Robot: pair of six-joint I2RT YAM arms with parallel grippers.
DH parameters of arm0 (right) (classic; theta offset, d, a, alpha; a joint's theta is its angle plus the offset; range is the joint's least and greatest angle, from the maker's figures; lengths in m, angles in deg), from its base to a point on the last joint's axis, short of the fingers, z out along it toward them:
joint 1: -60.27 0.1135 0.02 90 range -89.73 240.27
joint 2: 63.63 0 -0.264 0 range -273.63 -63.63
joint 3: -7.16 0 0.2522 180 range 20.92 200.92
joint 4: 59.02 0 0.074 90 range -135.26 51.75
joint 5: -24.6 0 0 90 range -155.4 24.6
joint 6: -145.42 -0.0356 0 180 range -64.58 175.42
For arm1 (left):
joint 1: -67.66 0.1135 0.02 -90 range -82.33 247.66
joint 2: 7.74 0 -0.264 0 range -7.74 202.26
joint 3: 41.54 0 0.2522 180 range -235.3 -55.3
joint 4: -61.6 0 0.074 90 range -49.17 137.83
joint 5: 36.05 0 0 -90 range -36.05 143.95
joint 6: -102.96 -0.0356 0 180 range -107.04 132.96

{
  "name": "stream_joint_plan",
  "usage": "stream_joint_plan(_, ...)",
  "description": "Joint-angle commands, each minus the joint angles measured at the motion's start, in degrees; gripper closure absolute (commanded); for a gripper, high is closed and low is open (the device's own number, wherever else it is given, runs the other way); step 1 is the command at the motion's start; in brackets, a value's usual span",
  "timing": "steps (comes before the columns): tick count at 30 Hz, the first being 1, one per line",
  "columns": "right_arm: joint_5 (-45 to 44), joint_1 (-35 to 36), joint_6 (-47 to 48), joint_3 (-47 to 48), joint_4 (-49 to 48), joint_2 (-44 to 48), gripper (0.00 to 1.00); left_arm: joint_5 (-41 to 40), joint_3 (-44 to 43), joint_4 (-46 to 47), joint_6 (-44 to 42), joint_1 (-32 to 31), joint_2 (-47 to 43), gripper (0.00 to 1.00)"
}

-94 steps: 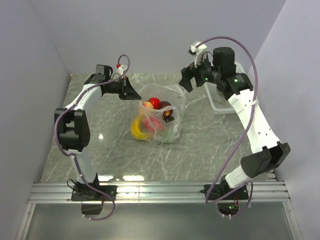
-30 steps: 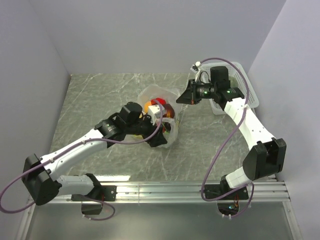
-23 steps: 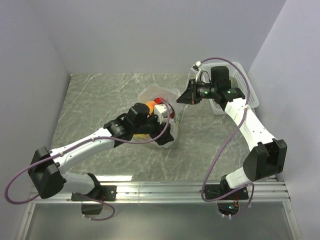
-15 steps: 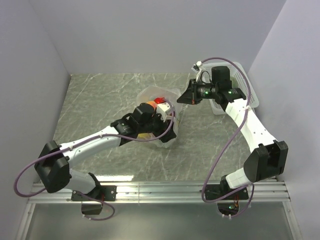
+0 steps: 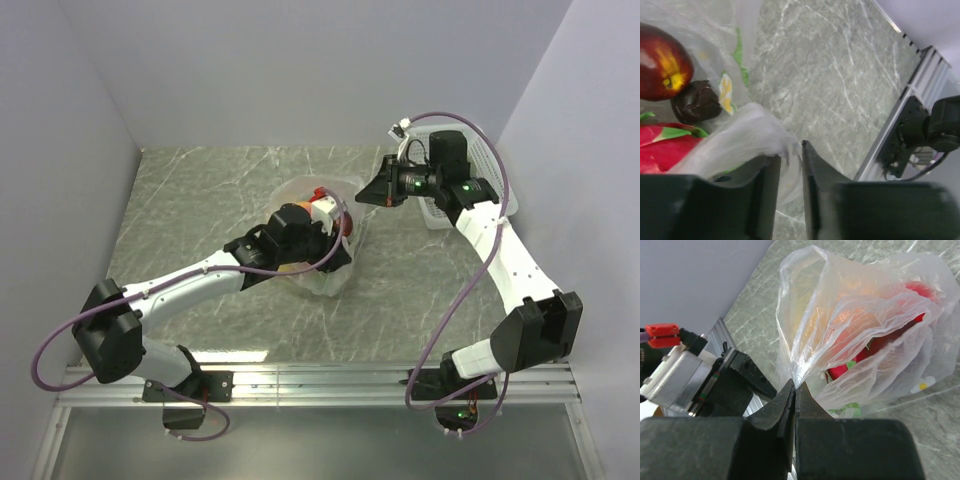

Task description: Place the fake fruits into the plastic bag and tie a complex knot

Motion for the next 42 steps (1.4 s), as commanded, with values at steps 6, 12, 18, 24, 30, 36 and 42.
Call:
stream_joint_plan(6,1.00,-1.76,-0.75,-0.02,-2.08,3.82,1.00,-0.90,-6.47,-6.16,-1.19,0.75,-5.73,1.00)
stream_joint_plan(12,3.71,-9.74,1.72,9.97,3.99,4.00,1.00,8.60,-21.03,-12.85,-3.39,12.96,-15.24,1.00)
stream_joint_plan(18,3.98,-15.45,2.16,23.79,6.11,3.03,1.00,8.17,-28.97,-12.78,-6.82,24.65,-17.88,1.00)
stream_joint_plan(24,4.42,-15.56,4.26,19.52,7.07,3.29,1.00,6.50,-24.60,-11.90,-6.91,29.50,-20.43,1.00)
stream_joint_plan(30,2.41,-14.24,9.97,11.16,9.09,4.79,1.00,2.45,-14.32,-12.16,-6.30,29.67,-23.95,1.00)
stream_joint_plan(36,2.23,-12.04,14.18,21.22,11.28,3.47,1.00,-0.18,-18.14,-11.19,-7.34,29.94,-24.04,1.00)
stream_joint_plan(42,3.11,-11.78,16.04,32.84,10.94,0.13,1.00,-2.73,-24.31,-9.61,-10.94,30.38,-22.55,1.00)
